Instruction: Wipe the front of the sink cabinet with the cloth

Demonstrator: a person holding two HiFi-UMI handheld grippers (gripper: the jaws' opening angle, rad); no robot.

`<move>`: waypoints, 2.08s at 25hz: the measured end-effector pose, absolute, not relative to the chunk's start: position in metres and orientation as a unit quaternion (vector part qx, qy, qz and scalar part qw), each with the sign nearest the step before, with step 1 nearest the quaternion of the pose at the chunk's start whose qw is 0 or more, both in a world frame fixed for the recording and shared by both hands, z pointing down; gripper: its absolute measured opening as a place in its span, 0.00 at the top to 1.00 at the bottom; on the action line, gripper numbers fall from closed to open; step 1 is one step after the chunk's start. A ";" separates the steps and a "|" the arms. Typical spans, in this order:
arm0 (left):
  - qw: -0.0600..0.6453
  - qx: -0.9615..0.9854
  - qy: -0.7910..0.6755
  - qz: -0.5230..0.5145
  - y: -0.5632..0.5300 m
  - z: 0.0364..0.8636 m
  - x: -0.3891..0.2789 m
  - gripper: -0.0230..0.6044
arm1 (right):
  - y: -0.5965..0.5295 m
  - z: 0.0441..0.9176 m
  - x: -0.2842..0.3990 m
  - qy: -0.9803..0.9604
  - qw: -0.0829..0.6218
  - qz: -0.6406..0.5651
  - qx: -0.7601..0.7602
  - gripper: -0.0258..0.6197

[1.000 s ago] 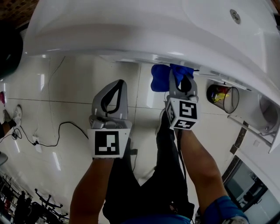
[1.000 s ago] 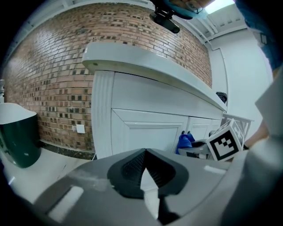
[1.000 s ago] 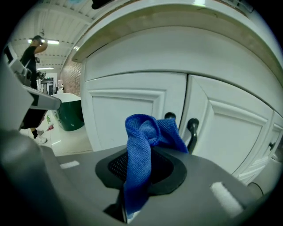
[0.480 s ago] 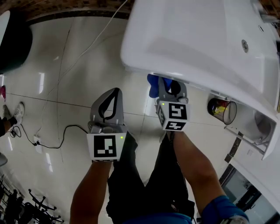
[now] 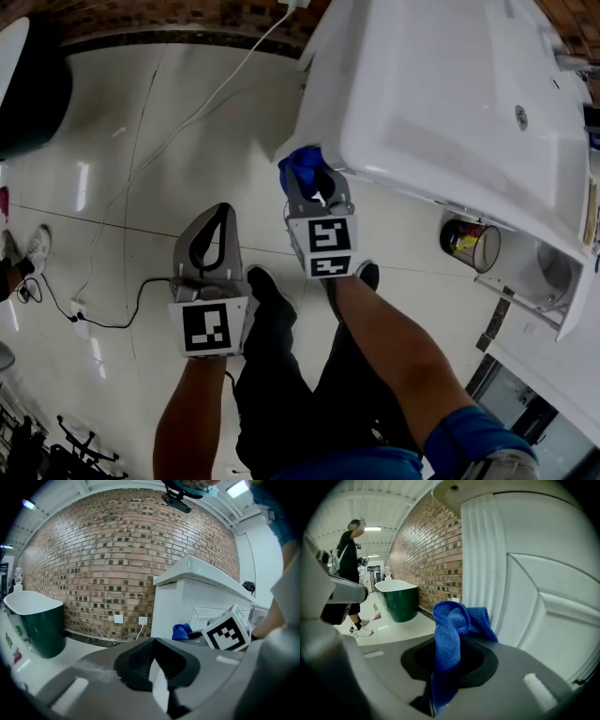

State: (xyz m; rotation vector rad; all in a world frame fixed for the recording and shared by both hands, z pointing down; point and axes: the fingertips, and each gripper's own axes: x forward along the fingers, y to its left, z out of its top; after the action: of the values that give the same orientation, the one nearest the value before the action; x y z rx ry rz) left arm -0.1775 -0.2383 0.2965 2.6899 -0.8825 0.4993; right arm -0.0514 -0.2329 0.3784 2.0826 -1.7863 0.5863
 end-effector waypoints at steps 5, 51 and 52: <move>0.120 0.925 -0.311 0.182 -0.234 0.301 -0.188 0.96 | -0.242 0.393 -0.060 -0.637 0.173 0.212 0.721 0.82; 0.027 0.974 -0.150 0.166 -0.011 0.430 0.108 0.96 | 0.154 0.476 0.327 -0.400 0.113 0.183 0.891 0.82; 0.030 0.973 -0.161 0.161 -0.020 0.435 0.101 0.96 | 0.139 0.474 0.315 -0.421 0.115 0.175 0.883 0.83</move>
State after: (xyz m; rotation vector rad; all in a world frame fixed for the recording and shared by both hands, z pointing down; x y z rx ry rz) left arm 0.1014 -0.0197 0.4347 3.0013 -0.4958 0.4960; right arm 0.3151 0.1393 0.4740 2.5874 -1.2338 0.5131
